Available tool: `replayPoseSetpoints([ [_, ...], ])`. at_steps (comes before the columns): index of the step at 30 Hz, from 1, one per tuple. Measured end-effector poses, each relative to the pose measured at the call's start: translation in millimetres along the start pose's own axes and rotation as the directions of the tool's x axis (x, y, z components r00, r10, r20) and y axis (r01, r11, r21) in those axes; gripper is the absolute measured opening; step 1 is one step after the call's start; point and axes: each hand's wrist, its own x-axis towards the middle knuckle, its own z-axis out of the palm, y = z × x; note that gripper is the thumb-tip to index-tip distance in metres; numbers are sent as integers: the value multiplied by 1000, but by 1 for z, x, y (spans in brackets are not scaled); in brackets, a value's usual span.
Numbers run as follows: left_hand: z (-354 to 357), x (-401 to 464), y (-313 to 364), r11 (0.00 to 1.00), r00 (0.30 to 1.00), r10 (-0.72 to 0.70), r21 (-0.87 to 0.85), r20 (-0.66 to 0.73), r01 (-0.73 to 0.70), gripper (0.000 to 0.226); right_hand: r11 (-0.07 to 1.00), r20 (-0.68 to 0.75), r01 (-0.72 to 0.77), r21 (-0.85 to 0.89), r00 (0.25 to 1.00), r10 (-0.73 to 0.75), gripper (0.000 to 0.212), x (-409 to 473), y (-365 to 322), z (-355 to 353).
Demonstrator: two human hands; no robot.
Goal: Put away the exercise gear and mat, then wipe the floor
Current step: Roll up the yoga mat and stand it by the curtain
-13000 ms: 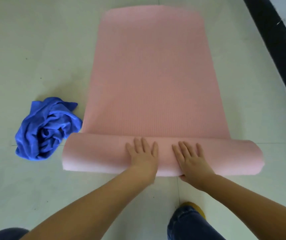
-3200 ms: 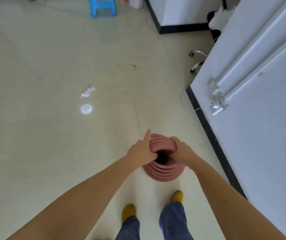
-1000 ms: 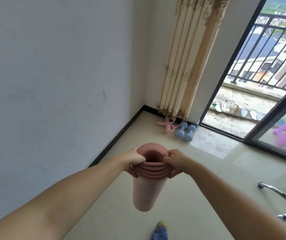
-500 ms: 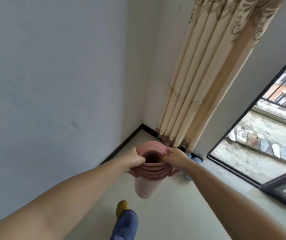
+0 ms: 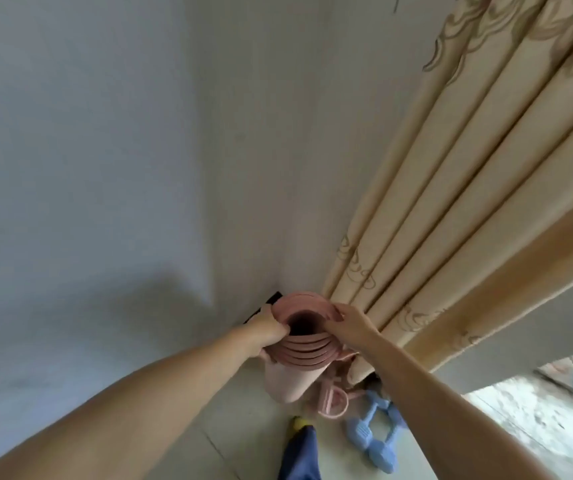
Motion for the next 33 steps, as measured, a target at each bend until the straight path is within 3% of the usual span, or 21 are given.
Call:
replayPoseSetpoints([
  [7,-4,127,56,985,986,-103,-148,-129,83,57,996,95,37,-80,995,-30,45,157,-15,-21],
  [12,-8,224,83,999,981,-52,-5,-187,52,60,1000,52,-18,-20,998,19,35,266,-8,-5],
  [19,-17,354,83,979,976,-89,165,-196,123,60,987,-124,-114,-111,987,100,44,376,22,38],
  [25,-16,386,87,980,970,-141,113,-200,166,69,988,-148,-78,-130,987,59,47,413,27,40],
  [30,-14,364,74,973,956,-213,43,-204,226,96,987,-109,-127,-97,987,117,57,392,27,39],
  [33,-10,350,63,969,952,-244,3,-187,248,90,984,-75,-170,-46,983,166,62,372,30,41],
])
